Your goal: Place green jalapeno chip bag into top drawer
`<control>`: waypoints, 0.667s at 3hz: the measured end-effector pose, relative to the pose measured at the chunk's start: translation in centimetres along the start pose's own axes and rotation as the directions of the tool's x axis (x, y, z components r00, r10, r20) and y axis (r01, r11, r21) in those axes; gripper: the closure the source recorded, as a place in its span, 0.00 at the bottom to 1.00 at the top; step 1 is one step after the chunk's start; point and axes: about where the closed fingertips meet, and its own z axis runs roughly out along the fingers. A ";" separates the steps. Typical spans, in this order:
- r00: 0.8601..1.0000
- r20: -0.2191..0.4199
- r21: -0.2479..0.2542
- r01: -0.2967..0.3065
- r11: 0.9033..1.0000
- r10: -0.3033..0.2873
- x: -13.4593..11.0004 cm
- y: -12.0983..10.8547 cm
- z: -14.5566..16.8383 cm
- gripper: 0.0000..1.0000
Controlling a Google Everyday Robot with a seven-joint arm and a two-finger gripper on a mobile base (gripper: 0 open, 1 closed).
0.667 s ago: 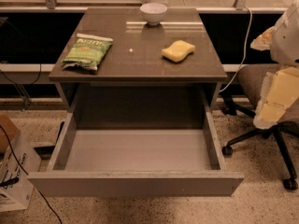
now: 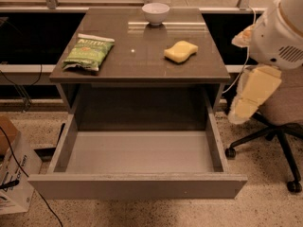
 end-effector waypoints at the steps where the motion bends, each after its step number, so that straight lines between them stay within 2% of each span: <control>1: 0.982 0.189 -0.024 0.019 1.000 -0.014 -6.6 -1.2 3.4 0.00; 2: 0.958 0.285 -0.055 0.050 0.997 -0.033 -10.8 -2.0 5.9 0.00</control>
Offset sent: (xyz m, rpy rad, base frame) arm 0.0845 0.1581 -0.0236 0.3739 -0.0244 0.2057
